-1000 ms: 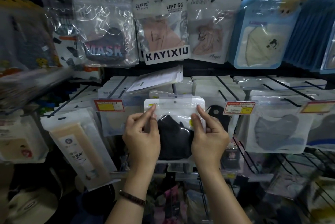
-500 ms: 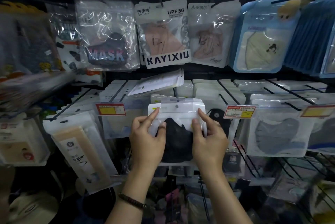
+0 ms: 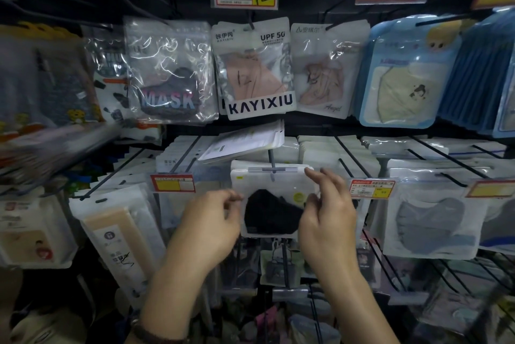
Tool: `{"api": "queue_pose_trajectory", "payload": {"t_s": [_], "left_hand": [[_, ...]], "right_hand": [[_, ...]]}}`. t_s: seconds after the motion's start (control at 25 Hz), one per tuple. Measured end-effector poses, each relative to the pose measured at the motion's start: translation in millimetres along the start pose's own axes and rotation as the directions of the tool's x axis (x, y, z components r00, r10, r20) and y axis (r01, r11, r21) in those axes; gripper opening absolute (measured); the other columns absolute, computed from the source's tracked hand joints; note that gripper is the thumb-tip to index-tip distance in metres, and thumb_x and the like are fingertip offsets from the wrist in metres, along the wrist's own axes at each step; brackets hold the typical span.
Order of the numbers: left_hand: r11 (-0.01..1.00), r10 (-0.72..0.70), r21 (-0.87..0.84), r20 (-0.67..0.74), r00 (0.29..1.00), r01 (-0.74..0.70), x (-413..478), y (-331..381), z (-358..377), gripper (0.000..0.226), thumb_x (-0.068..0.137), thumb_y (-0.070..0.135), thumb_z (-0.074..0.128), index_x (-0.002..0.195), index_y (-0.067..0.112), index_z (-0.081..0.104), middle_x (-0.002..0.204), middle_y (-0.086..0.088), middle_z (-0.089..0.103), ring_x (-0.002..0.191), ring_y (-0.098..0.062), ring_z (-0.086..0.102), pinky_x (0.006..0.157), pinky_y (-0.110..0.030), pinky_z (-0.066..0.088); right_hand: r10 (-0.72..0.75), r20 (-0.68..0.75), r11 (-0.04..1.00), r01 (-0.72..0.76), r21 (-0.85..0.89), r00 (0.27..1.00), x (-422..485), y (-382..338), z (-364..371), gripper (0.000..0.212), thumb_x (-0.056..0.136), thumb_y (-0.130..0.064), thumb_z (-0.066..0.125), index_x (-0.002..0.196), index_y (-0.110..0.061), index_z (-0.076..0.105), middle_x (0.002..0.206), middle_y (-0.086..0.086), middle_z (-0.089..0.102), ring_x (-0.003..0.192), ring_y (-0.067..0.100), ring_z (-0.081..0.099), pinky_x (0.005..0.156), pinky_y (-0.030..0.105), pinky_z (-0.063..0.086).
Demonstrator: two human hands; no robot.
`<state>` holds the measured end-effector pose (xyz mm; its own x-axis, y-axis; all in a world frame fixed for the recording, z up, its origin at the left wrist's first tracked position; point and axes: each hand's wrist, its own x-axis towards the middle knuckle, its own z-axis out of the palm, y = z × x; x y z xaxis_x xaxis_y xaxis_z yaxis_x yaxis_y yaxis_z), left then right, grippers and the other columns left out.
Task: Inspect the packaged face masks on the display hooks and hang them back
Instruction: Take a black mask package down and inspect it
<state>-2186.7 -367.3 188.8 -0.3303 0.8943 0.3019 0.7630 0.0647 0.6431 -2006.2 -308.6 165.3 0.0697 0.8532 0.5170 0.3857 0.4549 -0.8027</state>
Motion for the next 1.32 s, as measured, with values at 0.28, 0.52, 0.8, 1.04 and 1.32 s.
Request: {"api": "queue_pose_trajectory", "payload": {"t_s": [0.28,0.52,0.8,1.04,1.32], "left_hand": [[0.963,0.26,0.071,0.034,0.965,-0.262,74.2,57.6,-97.2,0.013,0.095,0.036,0.078,0.108,0.038,0.077,0.095,0.016,0.076,0.089,-0.001,0.072,0.08,-0.024,0.056],[0.799,0.348,0.385,0.332,0.877,-0.462,158.2,36.2,-41.2,0.065,0.083,0.032,0.089,0.142,0.028,0.064,0.14,0.004,0.065,0.129,-0.017,0.061,0.111,-0.037,0.051],[0.777,0.466,0.304,0.312,0.828,-0.552,166.3,29.3,-25.0,0.059,0.087,0.046,0.077,0.143,0.035,0.063,0.136,0.008,0.07,0.122,-0.014,0.064,0.1,-0.04,0.056],[0.729,0.483,0.385,0.296,0.824,-0.566,149.3,32.0,-18.5,0.047,0.1,0.032,0.056,0.146,0.041,0.057,0.123,0.004,0.071,0.109,-0.023,0.068,0.089,-0.048,0.059],[0.746,0.529,0.429,0.083,0.844,-0.51,141.9,34.2,-30.3,0.045,0.104,0.012,0.046,0.139,0.036,0.062,0.099,-0.008,0.074,0.086,-0.033,0.071,0.076,-0.047,0.06]], "right_hand": [[-0.067,0.238,0.997,0.073,-0.015,0.969,83.0,-53.0,-19.7,0.047,0.102,0.003,0.045,0.128,-0.025,0.073,0.128,-0.008,0.073,0.124,0.008,0.065,0.111,0.028,0.05],[-0.091,0.493,0.835,0.336,-0.436,0.865,154.5,-50.5,5.5,0.061,0.092,0.011,0.062,0.14,-0.026,0.068,0.141,0.003,0.066,0.13,0.023,0.063,0.11,0.034,0.053],[-0.193,0.547,0.764,0.474,-0.437,0.814,173.1,-30.8,20.5,0.035,0.09,-0.012,0.083,0.119,-0.032,0.081,0.127,0.001,0.075,0.114,0.022,0.071,0.098,0.038,0.058],[-0.211,0.509,0.808,0.442,-0.39,0.834,171.5,-27.9,21.5,0.014,0.093,-0.031,0.083,0.106,-0.037,0.085,0.102,-0.01,0.08,0.092,0.014,0.073,0.087,0.042,0.063],[-0.299,0.366,0.928,0.357,-0.102,0.881,155.6,-45.6,8.4,0.014,0.097,-0.028,0.079,0.109,-0.028,0.085,0.101,-0.013,0.08,0.097,0.005,0.072,0.096,0.035,0.06]]}}
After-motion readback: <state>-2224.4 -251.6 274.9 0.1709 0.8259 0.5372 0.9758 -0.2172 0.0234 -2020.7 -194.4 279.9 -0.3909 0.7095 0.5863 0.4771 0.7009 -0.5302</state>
